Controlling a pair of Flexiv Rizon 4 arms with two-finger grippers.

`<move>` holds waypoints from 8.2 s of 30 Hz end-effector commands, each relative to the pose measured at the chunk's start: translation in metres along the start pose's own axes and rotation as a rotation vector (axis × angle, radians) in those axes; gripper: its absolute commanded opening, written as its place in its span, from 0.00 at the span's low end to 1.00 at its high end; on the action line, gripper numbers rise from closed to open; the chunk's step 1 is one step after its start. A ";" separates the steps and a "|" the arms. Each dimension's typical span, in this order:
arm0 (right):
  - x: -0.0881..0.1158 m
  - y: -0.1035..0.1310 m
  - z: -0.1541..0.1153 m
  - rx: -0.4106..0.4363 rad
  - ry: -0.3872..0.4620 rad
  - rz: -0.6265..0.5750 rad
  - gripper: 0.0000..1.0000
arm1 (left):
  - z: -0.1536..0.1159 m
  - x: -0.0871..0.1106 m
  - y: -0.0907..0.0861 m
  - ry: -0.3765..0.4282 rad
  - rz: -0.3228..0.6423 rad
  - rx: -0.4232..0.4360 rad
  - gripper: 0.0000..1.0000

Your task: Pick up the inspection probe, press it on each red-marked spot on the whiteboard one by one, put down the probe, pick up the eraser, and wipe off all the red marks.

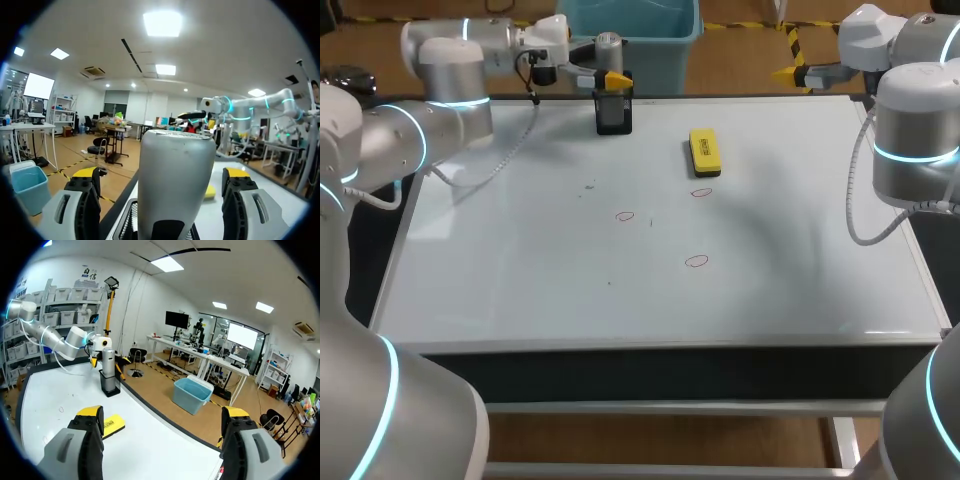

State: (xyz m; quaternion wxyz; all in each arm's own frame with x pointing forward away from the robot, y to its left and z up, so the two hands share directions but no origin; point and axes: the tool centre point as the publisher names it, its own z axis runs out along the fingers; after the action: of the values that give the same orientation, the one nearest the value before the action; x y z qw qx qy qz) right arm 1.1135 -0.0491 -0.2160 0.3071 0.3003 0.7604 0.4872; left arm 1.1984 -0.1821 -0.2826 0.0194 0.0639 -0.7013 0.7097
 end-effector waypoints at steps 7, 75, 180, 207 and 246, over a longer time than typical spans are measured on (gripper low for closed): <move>0.000 0.000 0.000 0.001 0.001 0.000 1.00 | -0.001 -0.004 0.005 0.020 0.004 -0.001 0.38; 0.000 0.000 0.000 0.001 0.001 0.000 1.00 | -0.076 0.131 -0.103 -0.309 0.114 -0.031 0.00; 0.124 -0.075 0.077 0.457 1.046 -1.095 1.00 | -0.110 0.164 -0.050 -0.457 -0.038 -0.012 0.00; 0.153 -0.067 0.093 0.336 1.165 -1.260 1.00 | -0.110 0.164 -0.050 -0.457 -0.038 -0.012 0.00; 0.159 -0.133 0.108 0.316 1.452 -1.928 1.00 | -0.110 0.164 -0.050 -0.457 -0.038 -0.012 0.00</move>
State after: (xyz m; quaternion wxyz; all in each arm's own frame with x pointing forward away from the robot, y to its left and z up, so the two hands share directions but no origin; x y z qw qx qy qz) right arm 1.0751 0.0809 -0.3982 0.0114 -0.6928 0.7204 0.0303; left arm 1.0353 -0.0814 -0.2150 -0.1244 0.2359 -0.6911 0.6717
